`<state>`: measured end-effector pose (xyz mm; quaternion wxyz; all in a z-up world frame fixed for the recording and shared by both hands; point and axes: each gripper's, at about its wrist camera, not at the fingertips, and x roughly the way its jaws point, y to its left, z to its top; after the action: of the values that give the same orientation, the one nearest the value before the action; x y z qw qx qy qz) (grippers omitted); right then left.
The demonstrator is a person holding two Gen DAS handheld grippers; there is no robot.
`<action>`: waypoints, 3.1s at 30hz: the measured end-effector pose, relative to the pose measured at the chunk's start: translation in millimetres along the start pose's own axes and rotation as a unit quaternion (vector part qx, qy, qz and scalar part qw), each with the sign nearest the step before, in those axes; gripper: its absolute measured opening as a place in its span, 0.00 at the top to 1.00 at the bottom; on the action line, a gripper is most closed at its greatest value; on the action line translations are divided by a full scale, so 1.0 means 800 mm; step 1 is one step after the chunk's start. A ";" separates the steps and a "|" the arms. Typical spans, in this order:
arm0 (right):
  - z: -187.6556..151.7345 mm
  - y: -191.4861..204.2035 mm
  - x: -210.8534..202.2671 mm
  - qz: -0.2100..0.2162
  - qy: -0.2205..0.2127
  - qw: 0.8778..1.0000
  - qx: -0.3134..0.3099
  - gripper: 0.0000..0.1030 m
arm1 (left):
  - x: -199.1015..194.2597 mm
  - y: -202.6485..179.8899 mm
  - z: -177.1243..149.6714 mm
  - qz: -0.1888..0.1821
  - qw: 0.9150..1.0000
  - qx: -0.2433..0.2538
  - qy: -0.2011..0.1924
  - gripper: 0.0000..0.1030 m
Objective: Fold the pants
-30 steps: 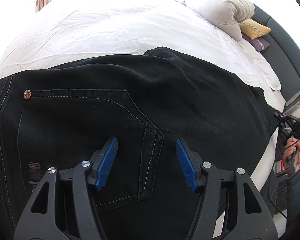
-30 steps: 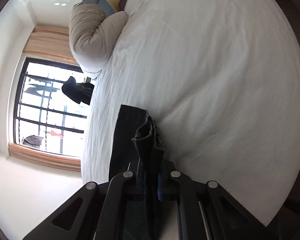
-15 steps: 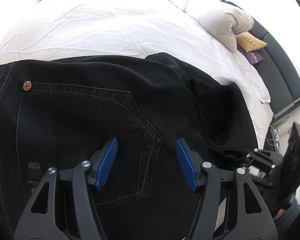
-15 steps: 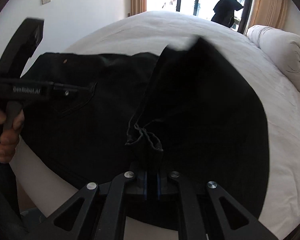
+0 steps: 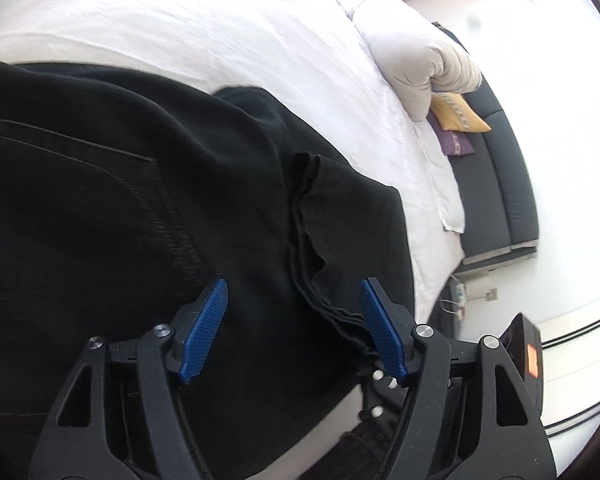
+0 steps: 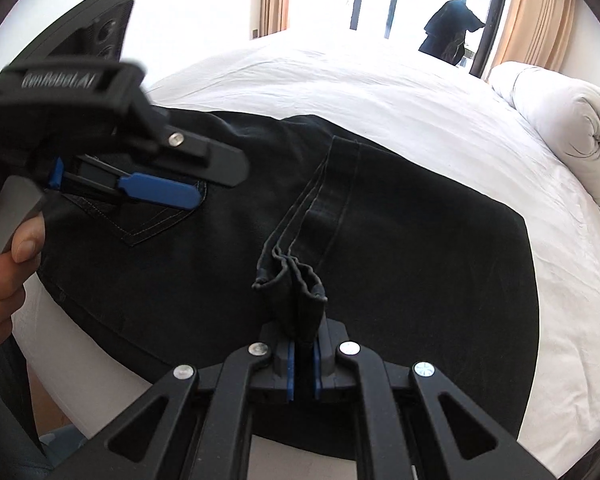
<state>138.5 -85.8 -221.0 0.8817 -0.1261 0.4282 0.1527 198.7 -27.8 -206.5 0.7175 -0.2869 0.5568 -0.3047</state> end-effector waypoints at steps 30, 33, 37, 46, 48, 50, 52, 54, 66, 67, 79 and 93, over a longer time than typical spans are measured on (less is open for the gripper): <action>-0.017 0.121 -0.080 0.022 -0.027 0.998 -0.057 0.92 | -0.032 0.038 0.022 -0.007 0.999 0.019 0.034 0.94; -0.012 0.136 -0.078 0.025 -0.023 0.997 -0.067 0.92 | -0.037 0.041 0.023 0.007 0.999 0.023 0.031 0.94; -0.015 0.148 -0.067 0.026 -0.011 0.997 -0.069 0.92 | -0.034 0.052 0.025 0.026 0.998 0.028 0.041 0.94; -0.031 0.149 -0.069 0.009 -0.010 0.998 -0.062 0.92 | -0.021 0.038 0.015 0.035 0.997 0.048 0.046 0.94; -0.034 0.149 -0.071 0.005 -0.007 0.998 -0.057 0.92 | -0.014 0.033 0.015 0.035 0.997 0.051 0.050 0.94; -0.037 0.153 -0.074 0.004 -0.005 0.998 -0.057 0.92 | -0.002 0.026 0.017 0.038 0.997 0.053 0.052 0.94; -0.042 0.159 -0.075 0.004 -0.002 0.998 -0.061 0.92 | 0.003 0.028 0.019 0.038 0.997 0.048 0.054 0.94; -0.047 0.165 -0.072 0.009 0.002 0.998 -0.062 0.91 | 0.003 0.036 0.020 0.032 0.997 0.039 0.054 0.94; -0.058 0.127 -0.097 0.177 0.000 0.984 0.014 0.42 | -0.036 0.035 0.020 0.074 0.995 0.050 0.040 0.90; -0.056 0.115 -0.107 0.196 -0.007 0.980 0.024 0.40 | -0.041 0.032 0.019 0.090 0.994 0.053 0.037 0.90; -0.012 -0.164 -0.043 0.379 -0.013 0.894 0.239 0.40 | -0.018 -0.061 -0.003 0.105 0.983 0.154 -0.001 0.90; -0.061 -0.204 0.039 0.469 0.041 0.828 0.305 0.61 | 0.032 -0.007 -0.009 0.081 0.988 0.130 0.037 0.90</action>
<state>183.7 -248.5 -260.2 0.6790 0.3588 0.4965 0.4046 196.4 -51.3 -220.1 0.7499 -0.1338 0.5602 -0.3254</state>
